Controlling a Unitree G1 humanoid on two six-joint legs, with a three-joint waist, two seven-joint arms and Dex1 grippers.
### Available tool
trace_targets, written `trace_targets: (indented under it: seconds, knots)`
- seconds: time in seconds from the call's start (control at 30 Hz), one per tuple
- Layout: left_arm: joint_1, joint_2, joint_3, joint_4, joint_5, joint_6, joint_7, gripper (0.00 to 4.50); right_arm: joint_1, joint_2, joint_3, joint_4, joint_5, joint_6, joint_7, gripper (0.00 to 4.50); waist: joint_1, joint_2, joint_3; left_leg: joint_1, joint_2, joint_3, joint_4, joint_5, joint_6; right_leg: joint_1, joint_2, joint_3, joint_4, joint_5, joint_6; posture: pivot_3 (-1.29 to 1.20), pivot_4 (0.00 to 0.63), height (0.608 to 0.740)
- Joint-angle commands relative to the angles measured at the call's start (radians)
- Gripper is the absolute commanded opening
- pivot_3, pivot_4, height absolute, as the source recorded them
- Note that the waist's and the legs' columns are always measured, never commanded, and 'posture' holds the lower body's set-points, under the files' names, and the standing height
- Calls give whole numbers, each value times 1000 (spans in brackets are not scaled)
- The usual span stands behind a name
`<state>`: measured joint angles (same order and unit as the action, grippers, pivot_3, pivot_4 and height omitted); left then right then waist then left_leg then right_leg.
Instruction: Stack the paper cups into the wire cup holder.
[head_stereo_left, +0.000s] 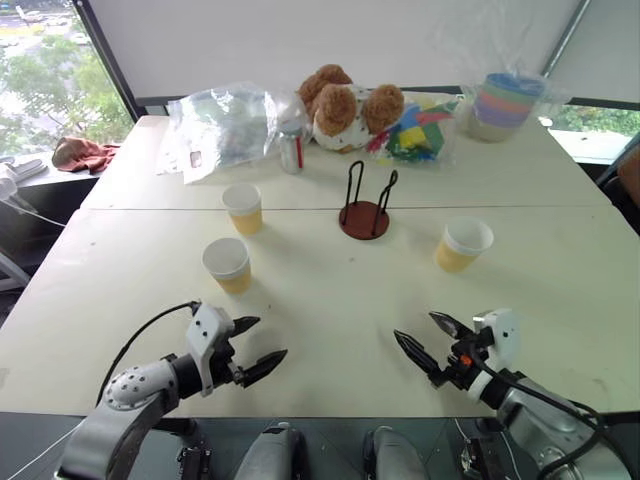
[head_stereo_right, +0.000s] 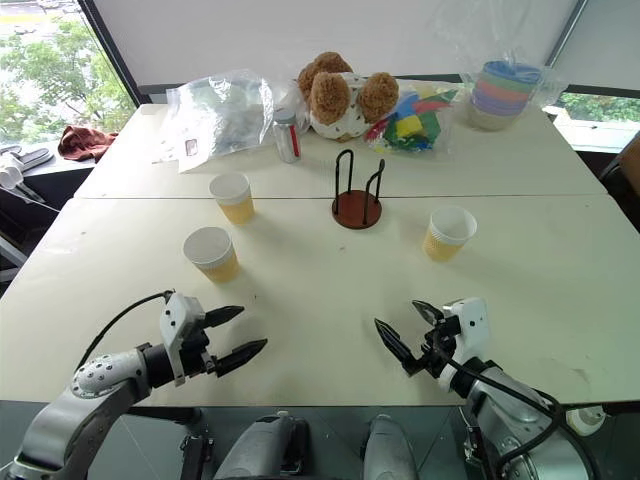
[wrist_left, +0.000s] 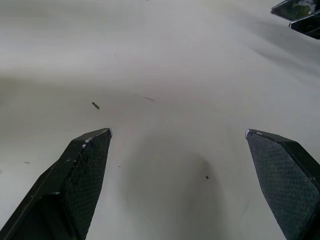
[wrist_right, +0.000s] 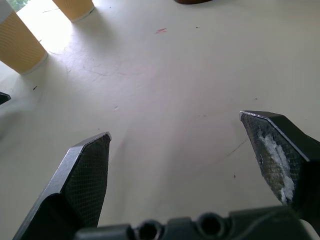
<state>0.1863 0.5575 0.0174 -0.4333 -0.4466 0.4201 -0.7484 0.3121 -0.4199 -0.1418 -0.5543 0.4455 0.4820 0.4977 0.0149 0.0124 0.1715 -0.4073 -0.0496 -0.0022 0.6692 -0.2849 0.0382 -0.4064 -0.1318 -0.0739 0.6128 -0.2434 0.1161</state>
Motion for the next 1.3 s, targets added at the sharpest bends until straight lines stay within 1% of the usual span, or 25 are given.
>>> trace_targets:
  seconds: [0.03,0.37,0.57,0.73,0.83,0.93,1.03,1.13,1.23,1.3]
  knots:
    - [-13,-4,11,-8,-9,-14,-2,4420,-4,3,3,-8,-9,-29,-3,4500,0,0,0,0,0,0,0,0,0,0,0,0,0,0,0,0,150,740]
    - [-52,-28,2,30,33,-50,24,4420,-35,7,3,23,-45,-35,-30,4500,0,0,0,0,-1,0,0,1,-1,1,0,0,1,0,0,0,150,740]
    - [-92,-39,3,14,-4,-17,20,4420,-65,10,-4,42,-34,-45,-13,4500,0,0,0,0,-1,0,0,1,-1,2,0,0,1,0,0,0,150,740]
    - [-97,-26,-2,9,-8,-4,-4,4420,-118,-32,-29,5,-3,25,-9,4500,-2,0,0,0,-1,0,0,1,-1,2,1,0,2,0,0,0,150,740]
    - [-214,11,17,-25,-93,96,-41,4420,-268,-57,-67,-52,147,165,-25,4500,0,-1,1,0,-1,0,0,2,-2,2,1,0,3,0,0,0,150,740]
    - [-302,99,21,-74,-162,178,-116,4420,-452,-87,-58,-69,227,303,-69,4500,-3,-1,1,0,-1,0,1,4,-3,2,1,0,4,2,-1,0,150,740]
    - [-406,190,55,-100,-246,267,-160,4420,-651,-92,-38,-12,252,431,-144,4500,-4,-2,1,1,-1,0,-1,5,-4,1,1,0,5,2,-1,0,150,740]
    - [-535,280,88,-64,-297,331,-200,4420,-835,-84,-6,103,236,516,-177,4500,-4,-3,2,-1,-1,0,-2,6,-7,-1,3,0,5,1,-1,0,150,740]
    - [-644,360,138,6,-364,408,-243,4420,-976,-66,45,263,183,536,-187,4500,-5,-3,2,-1,-1,0,-2,8,-9,-1,3,0,4,2,-1,0,150,740]
    - [-677,410,189,56,-440,482,-278,4420,-1053,-30,46,401,154,549,-218,4500,-11,-4,2,-1,-1,0,-2,8,-9,0,3,1,4,2,-1,0,150,740]
